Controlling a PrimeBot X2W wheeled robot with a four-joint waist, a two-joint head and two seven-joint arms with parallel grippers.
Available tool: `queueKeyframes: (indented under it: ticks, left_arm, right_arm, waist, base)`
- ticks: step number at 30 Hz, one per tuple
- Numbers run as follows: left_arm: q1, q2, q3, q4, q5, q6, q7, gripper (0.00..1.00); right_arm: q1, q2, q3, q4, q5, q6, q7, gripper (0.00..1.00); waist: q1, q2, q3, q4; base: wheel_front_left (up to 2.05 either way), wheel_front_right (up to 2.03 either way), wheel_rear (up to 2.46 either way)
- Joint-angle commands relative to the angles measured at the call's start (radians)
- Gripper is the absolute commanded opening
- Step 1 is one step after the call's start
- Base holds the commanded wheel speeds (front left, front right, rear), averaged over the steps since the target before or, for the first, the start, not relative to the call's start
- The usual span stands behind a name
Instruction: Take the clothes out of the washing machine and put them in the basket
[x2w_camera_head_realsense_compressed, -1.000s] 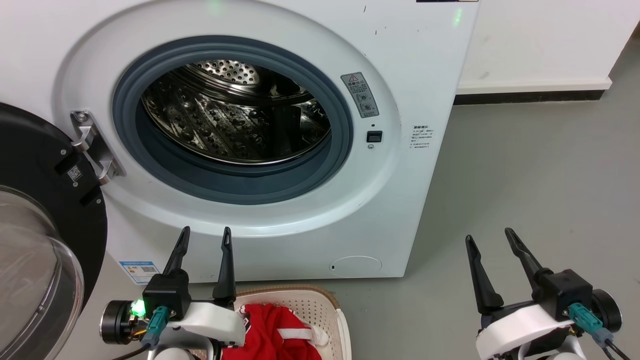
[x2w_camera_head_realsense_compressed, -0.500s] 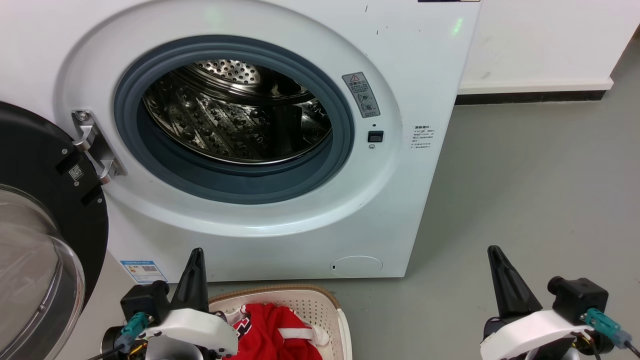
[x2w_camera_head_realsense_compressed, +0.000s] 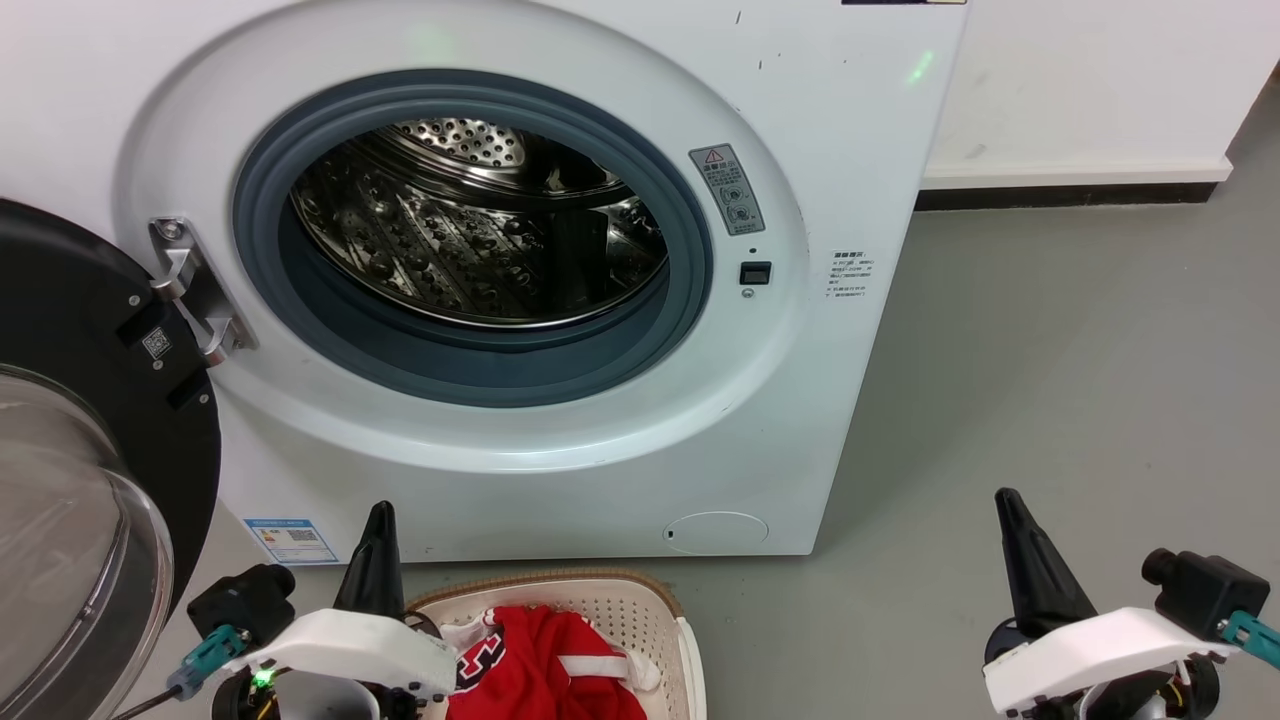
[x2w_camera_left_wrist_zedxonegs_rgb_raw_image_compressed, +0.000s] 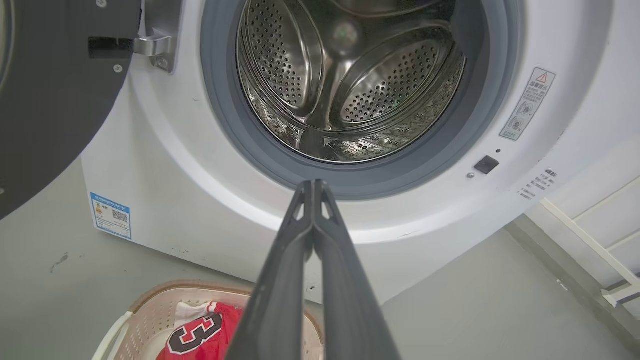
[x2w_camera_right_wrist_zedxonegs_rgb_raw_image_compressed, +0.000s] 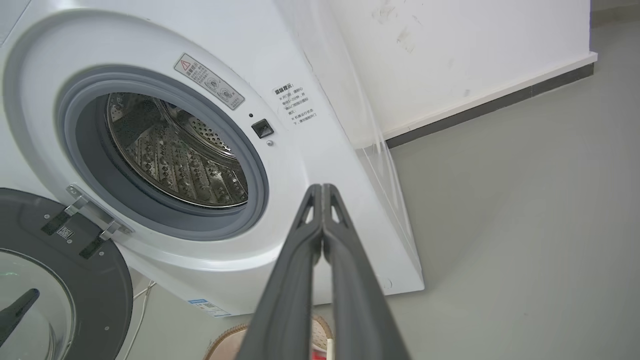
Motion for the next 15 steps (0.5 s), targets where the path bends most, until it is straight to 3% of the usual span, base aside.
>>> queueKeyframes:
  ticks: [1,15]
  left_arm:
    - [-0.026,0.001,0.009,-0.017,-0.041,-0.008,0.01,0.0]
    - [-0.032,0.001,0.034,-0.015,-0.256,-0.028,0.062,0.0]
  right_arm:
    - [-0.036,-0.009,-0.004,-0.01,0.044,0.0,0.005,0.0]
    - [-0.05,-0.015,-0.02,0.007,0.27,0.0,0.037,0.0]
  waist:
    - [0.0,0.0,0.0,0.001]
    - [0.0,0.0,0.0,0.006]
  base:
    - [0.0,0.0,0.0]
    - [0.0,0.0,0.0]
